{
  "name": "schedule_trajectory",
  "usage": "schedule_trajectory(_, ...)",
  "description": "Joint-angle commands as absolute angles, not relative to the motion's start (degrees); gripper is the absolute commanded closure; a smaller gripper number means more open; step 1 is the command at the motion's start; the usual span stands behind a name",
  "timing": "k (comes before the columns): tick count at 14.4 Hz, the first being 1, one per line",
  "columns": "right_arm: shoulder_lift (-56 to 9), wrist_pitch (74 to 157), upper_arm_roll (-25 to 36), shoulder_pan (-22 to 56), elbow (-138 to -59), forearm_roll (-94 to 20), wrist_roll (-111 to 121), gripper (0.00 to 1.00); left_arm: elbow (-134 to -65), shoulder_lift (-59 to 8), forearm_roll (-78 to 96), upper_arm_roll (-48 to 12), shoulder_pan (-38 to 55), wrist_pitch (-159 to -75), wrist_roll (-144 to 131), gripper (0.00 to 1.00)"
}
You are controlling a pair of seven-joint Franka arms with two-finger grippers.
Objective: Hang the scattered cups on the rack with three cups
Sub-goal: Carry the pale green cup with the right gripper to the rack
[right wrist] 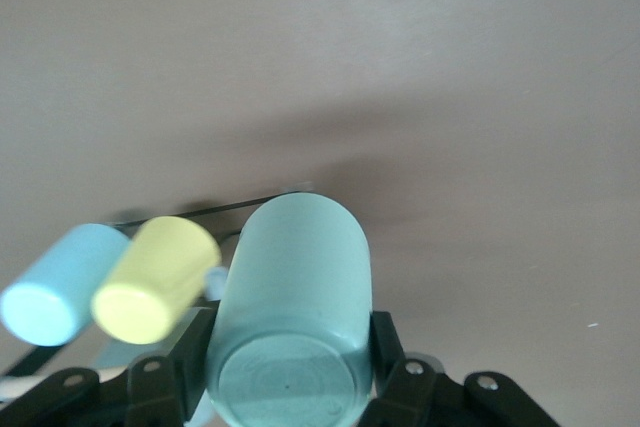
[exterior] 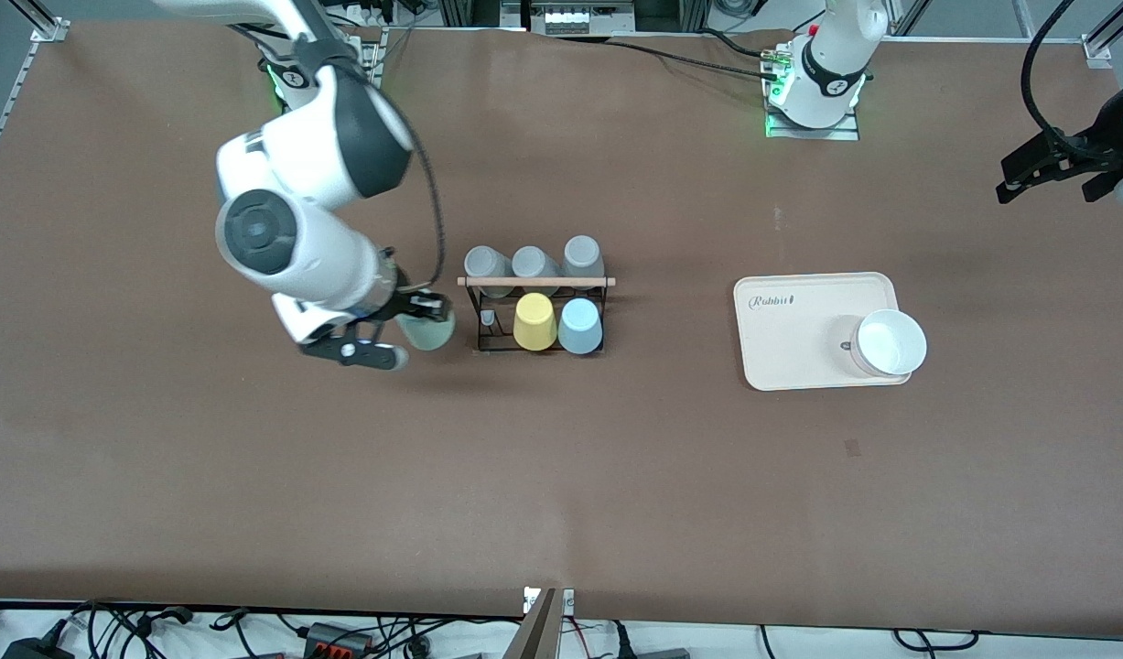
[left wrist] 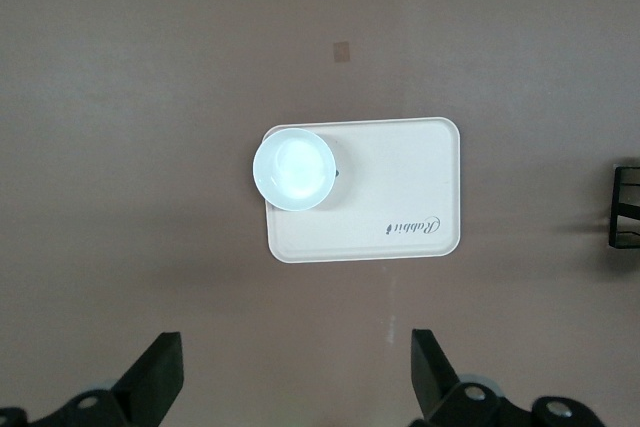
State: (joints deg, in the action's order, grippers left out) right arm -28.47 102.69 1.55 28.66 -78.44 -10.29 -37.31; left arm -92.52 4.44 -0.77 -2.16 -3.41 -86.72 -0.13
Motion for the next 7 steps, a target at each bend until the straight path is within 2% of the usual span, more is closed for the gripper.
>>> schedule_trajectory(1, -32.8, 102.3, 2.2, 31.3, -72.3, -11.1, -43.3, 0.80, -91.6, 4.4, 0.4, -2.0, -4.0, -86.3, 1.4, 0.00)
schedule_trajectory(7, -35.9, 103.2, 2.3, 34.0, -72.0, -10.5, -46.5, 0.78, -91.7, 4.4, 0.4, -2.0, -4.0, -86.4, 1.4, 0.00)
